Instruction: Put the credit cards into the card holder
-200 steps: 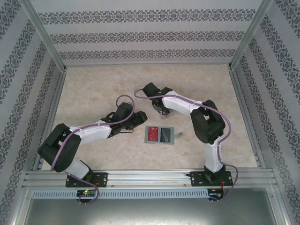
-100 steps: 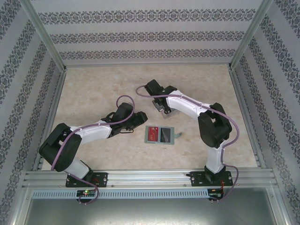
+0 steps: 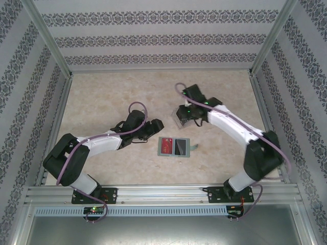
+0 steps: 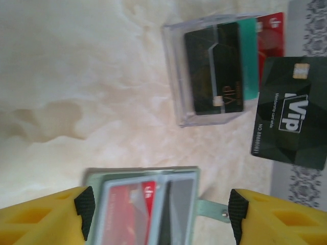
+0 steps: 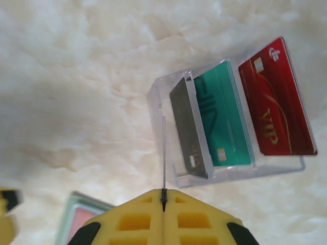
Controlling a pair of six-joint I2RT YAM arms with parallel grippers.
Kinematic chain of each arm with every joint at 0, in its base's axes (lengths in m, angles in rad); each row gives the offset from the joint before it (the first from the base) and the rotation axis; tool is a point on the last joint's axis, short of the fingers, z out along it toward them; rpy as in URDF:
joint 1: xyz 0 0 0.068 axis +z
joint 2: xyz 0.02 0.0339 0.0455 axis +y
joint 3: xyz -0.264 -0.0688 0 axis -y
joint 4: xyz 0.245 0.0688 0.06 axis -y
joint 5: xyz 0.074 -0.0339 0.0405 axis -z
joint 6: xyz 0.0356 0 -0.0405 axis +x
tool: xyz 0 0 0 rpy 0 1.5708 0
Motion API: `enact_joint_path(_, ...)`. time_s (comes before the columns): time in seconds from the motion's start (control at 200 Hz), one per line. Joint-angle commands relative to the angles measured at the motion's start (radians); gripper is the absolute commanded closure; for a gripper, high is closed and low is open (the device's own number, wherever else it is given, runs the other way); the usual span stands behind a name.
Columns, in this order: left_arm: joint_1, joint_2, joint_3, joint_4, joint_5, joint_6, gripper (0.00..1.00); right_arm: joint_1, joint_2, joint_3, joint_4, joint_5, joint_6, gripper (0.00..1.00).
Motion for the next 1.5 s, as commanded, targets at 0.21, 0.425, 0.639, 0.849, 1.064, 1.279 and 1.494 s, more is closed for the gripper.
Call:
enact_joint_path(0.21,0.011,0.107,0.15,0.235,0.246,-0.057,0.26,-0.133,-0.168,-0.241,0.378,-0.578,0.381,1.0)
enact_joint_path(0.425,0.011,0.138,0.165,0.318,0.277,-0.099,0.38,-0.162,-0.182,-0.292,0.438,-0.653,0.44,0.99)
enact_joint_path(0.639,0.011,0.12,0.158,0.315,0.268,-0.094,0.7,-0.192,-0.181,-0.34,0.472,-0.687,0.465,0.98)
enact_joint_path(0.849,0.011,0.1,0.147,0.301,0.261,-0.105,0.97,-0.213,-0.195,-0.38,0.51,-0.711,0.497,0.9)
enact_joint_path(1.064,0.013,0.102,0.125,0.427,0.304,-0.182,1.0,-0.234,-0.189,-0.399,0.568,-0.769,0.533,0.71)
enact_joint_path(1.279,0.013,0.107,0.122,0.485,0.32,-0.218,1.0,-0.244,-0.17,-0.42,0.653,-0.818,0.577,0.71)
enact_joint_path(1.494,0.013,0.105,0.118,0.404,0.315,-0.191,0.77,-0.259,-0.196,-0.437,0.647,-0.81,0.561,0.94)
